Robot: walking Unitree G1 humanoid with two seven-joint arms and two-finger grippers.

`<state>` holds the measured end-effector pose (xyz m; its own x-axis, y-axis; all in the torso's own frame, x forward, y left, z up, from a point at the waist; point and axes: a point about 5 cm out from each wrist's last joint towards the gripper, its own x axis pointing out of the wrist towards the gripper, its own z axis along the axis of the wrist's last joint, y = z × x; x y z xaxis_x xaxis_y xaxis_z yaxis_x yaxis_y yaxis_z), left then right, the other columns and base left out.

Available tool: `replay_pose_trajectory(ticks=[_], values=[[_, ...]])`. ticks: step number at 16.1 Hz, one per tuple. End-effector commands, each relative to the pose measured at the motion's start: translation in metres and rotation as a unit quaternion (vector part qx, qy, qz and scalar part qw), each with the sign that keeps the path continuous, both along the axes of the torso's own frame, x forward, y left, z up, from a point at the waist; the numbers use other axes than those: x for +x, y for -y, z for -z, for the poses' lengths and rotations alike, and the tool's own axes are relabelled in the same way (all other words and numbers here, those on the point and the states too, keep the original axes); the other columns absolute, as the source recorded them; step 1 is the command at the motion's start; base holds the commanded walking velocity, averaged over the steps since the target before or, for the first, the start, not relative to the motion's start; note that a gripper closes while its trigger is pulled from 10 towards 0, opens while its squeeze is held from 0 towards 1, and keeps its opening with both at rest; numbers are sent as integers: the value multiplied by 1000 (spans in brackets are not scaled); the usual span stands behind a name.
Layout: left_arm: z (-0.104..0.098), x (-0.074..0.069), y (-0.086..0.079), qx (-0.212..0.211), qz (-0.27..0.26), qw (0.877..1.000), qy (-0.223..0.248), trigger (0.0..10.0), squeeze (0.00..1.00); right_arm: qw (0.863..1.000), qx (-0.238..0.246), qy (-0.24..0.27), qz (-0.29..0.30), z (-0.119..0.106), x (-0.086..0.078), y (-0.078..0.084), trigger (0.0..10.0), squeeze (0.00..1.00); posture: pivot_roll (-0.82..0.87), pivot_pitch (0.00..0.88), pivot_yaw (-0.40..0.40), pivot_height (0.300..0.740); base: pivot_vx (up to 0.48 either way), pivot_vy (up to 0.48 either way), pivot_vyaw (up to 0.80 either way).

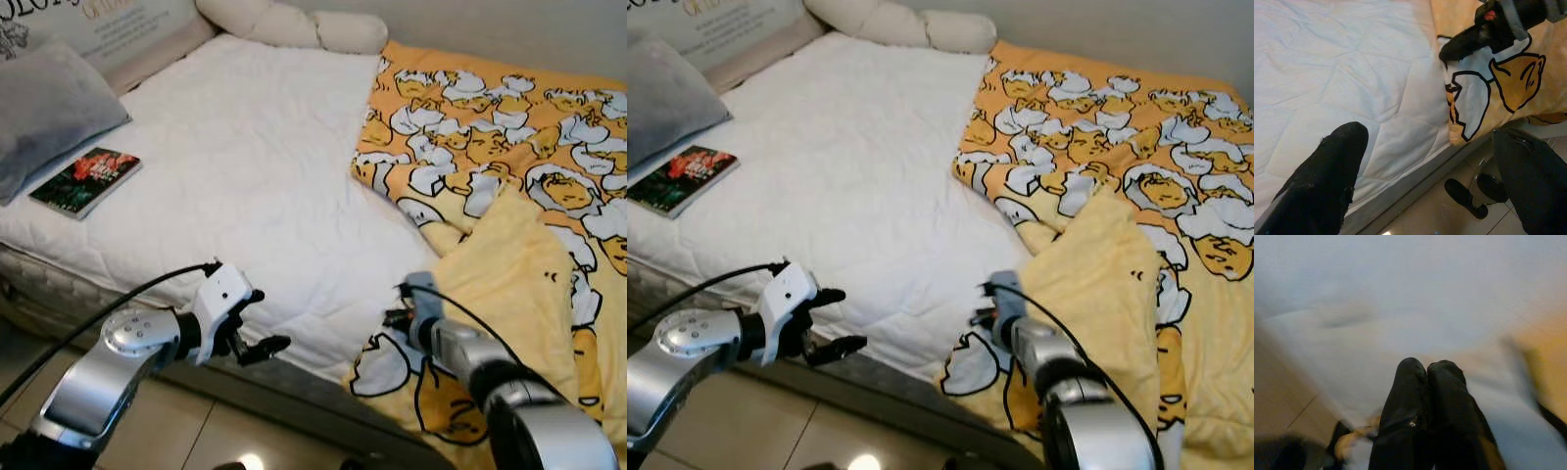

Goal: Clean up the room

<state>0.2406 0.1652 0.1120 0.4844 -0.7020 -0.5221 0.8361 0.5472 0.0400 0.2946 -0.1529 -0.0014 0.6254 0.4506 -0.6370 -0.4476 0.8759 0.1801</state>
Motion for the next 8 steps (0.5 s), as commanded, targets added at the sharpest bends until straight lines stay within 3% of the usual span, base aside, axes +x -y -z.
replay_pose_trajectory(ticks=[1, 3, 4, 5, 6, 7, 8], values=[[-4, 3, -1, -3, -1, 1000, 8, 10000, 0, 996, 17, 23, -85, -6, -2, -2, 0, 0, 22, 0, -72, 740, 0, 0, 0], [-4, 2, -1, -3, -3, 1000, 9, 10000, 0, 966, 62, -6, -251, -3, -29, 4, 0, 0, 32, 0, -83, 740, 0, 0, 0], [-4, 1, -1, -4, -4, 1000, 8, 10000, 0, 951, 78, -29, -299, -2, -42, 10, 0, 0, 33, 0, -85, 740, 0, 0, 0], [-3, 1, -1, -4, -4, 1000, 7, 10000, 0, 950, 81, -36, -300, -1, -44, 14, 0, 0, 33, 0, -86, 740, 0, 0, 0], [-3, 0, -1, -4, -5, 1000, 7, 10000, 0, 963, 62, -20, -263, 0, -38, 18, 0, 0, 32, 0, -84, 740, 0, 0, 0], [-2, 0, -1, -4, -5, 1000, 7, 10000, 0, 977, 31, 5, -213, 3, -33, 21, 9098, 0, 29, 0, -81, 740, 0, 0, 0], [-2, 0, 1, -5, -4, 1000, 7, 10000, 0, 988, 32, 19, -152, 10, -35, 21, 10000, 0, 25, 0, -77, 740, 0, 0, 0]])
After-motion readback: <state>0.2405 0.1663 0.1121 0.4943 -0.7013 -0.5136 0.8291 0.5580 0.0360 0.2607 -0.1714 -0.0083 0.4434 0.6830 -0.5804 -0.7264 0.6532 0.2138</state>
